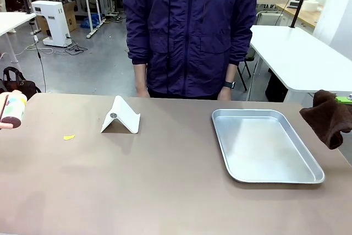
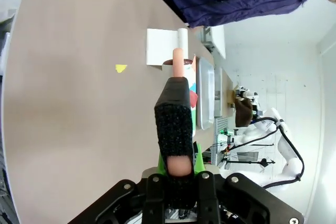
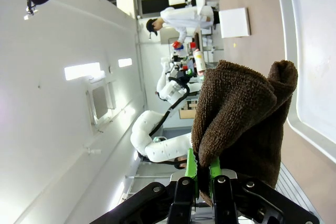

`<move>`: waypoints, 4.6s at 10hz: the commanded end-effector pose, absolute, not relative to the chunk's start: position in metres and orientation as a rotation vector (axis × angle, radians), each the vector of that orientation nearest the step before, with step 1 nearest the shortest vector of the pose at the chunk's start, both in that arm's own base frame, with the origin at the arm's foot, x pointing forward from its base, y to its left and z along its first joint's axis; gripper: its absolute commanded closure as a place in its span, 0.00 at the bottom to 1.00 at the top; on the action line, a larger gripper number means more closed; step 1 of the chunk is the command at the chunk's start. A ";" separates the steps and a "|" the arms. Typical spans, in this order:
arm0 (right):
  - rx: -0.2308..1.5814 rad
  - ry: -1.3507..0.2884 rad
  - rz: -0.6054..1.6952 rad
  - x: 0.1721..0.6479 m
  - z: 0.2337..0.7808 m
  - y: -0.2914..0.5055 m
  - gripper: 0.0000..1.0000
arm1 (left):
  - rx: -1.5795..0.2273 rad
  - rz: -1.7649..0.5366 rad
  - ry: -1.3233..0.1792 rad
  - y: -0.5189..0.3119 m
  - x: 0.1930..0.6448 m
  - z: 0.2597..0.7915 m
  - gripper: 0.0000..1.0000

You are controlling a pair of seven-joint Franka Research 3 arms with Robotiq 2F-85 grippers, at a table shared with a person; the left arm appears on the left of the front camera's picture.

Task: Clean the surface of the table.
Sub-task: Clean the area not pointed to by the person, then return the Lint Roller and towel to their original positions.

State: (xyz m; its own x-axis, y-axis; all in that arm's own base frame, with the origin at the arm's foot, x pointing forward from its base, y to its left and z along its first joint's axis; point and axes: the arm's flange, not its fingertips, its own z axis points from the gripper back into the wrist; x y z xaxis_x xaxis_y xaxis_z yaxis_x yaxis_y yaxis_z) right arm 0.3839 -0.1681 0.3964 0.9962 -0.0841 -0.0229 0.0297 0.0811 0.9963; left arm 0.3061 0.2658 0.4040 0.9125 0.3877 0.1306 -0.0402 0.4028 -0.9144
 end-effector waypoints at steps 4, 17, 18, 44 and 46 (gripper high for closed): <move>1.492 -0.045 -0.083 0.385 0.401 -0.166 0.90 | -0.835 0.384 -0.252 0.221 0.378 0.364 0.80; 1.492 -0.045 -0.083 0.385 0.401 -0.166 0.90 | -0.759 0.303 -0.023 0.154 0.434 0.314 0.80; 1.492 -0.045 -0.083 0.385 0.401 -0.166 0.90 | -0.759 0.295 -0.008 0.147 0.447 0.314 0.80; 1.492 -0.045 -0.083 0.385 0.401 -0.166 0.90 | -1.206 0.070 -0.271 0.209 0.311 0.434 0.80; 1.492 -0.045 -0.083 0.385 0.401 -0.166 0.90 | -1.206 0.070 -0.271 0.209 0.311 0.434 0.80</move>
